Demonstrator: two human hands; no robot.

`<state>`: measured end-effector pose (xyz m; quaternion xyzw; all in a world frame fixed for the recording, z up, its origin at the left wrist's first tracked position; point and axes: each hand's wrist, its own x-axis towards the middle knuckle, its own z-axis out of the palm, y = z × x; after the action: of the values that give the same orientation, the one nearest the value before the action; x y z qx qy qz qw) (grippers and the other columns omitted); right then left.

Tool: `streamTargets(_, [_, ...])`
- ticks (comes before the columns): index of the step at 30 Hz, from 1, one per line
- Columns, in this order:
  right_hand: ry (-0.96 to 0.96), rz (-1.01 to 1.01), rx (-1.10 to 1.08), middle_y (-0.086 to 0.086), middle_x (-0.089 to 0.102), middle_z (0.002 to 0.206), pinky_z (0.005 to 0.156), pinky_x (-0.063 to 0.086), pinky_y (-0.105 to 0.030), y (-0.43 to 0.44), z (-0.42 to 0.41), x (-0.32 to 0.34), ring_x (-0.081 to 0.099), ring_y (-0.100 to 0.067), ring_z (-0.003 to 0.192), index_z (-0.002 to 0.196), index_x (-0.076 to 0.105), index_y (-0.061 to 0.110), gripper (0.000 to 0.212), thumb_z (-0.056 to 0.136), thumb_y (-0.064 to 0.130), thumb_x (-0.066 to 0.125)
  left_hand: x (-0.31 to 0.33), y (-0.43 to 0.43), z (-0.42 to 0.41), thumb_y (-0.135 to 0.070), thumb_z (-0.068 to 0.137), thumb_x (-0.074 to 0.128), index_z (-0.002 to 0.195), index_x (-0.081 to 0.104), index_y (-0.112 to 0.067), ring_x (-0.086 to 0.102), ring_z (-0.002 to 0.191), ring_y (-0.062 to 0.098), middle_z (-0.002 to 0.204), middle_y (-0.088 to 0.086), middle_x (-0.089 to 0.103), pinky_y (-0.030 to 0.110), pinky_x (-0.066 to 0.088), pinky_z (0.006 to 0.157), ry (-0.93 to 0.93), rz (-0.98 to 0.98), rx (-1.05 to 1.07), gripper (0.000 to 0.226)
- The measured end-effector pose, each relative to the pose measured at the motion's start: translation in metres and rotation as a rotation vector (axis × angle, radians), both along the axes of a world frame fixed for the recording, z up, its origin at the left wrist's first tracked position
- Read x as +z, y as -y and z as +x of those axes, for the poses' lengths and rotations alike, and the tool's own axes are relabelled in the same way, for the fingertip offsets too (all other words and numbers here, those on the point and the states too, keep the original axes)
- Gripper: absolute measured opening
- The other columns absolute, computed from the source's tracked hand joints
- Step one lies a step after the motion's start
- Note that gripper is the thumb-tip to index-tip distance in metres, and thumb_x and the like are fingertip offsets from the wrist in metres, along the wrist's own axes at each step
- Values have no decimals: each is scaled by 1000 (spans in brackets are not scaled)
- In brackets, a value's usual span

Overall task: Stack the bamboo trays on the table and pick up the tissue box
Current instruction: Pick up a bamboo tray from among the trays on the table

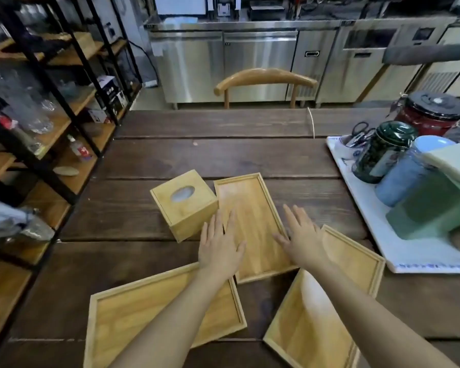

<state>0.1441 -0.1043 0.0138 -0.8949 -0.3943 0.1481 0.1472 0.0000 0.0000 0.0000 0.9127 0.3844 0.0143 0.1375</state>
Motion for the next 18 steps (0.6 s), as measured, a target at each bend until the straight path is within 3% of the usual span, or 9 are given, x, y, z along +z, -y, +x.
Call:
streamTargets(3, [-369, -23, -140, -8, 28, 154, 115, 22, -47, -8, -2, -7, 21, -28, 143, 148, 17, 16, 75, 87, 38, 56, -5, 1, 10, -47, 91, 45, 148, -15, -25, 17, 145, 28, 158, 16, 17, 42, 13, 117, -81, -334, 116, 85])
streamTargets(6, [-696, 129, -229, -7, 42, 144, 111, 30, -47, -16, -7, -12, 36, -29, 135, 142, 30, 14, 71, 82, 29, 65, -2, 6, 19, -41, 90, 53, 148, -13, -28, 1, 147, 28, 160, 16, -2, 43, 14, 117, -10, -662, 231, 89])
streamTargets(8, [-833, 200, -306, -3, 47, 137, 106, 36, -39, -18, -7, -11, 44, -26, 126, 140, 34, 16, 66, 82, 24, 65, 3, 3, 23, -34, 90, 56, 150, -5, -28, 6, 147, 27, 160, 12, -1, 43, 17, 116, 145, -817, 338, 85])
streamTargets(10, [-955, 268, -398, -4, 47, 136, 104, 38, -40, -20, -3, -9, 45, -26, 122, 138, 35, 17, 63, 81, 16, 61, 6, -3, 24, -23, 91, 56, 150, 3, -26, 18, 144, 27, 160, 6, 10, 41, 24, 113, 323, -937, 421, 80])
streamTargets(14, [-1064, 340, -563, -4, 40, 135, 108, 27, -45, -21, 9, -7, 34, -30, 130, 135, 39, 18, 62, 75, 11, 55, 15, -12, 18, -4, 93, 51, 147, 21, -17, 38, 134, 24, 143, 0, 41, 34, 32, 104, 496, -985, 497, 63])
streamTargets(16, [-1090, 358, -609, -6, 40, 141, 107, 25, -46, -20, 12, -5, 33, -30, 132, 130, 45, 15, 57, 75, 15, 59, 20, -13, 15, 0, 94, 48, 143, 30, -9, 46, 125, 25, 129, 3, 50, 31, 36, 96, 537, -977, 552, 54])
streamTargets(18, [-1092, 347, -630, -10, 39, 143, 108, 26, -48, -20, 12, -2, 34, -32, 132, 133, 43, 12, 54, 81, 18, 60, 20, -14, 13, 2, 93, 46, 137, 41, -4, 54, 110, 23, 129, 9, 55, 32, 42, 90, 567, -990, 596, 44])
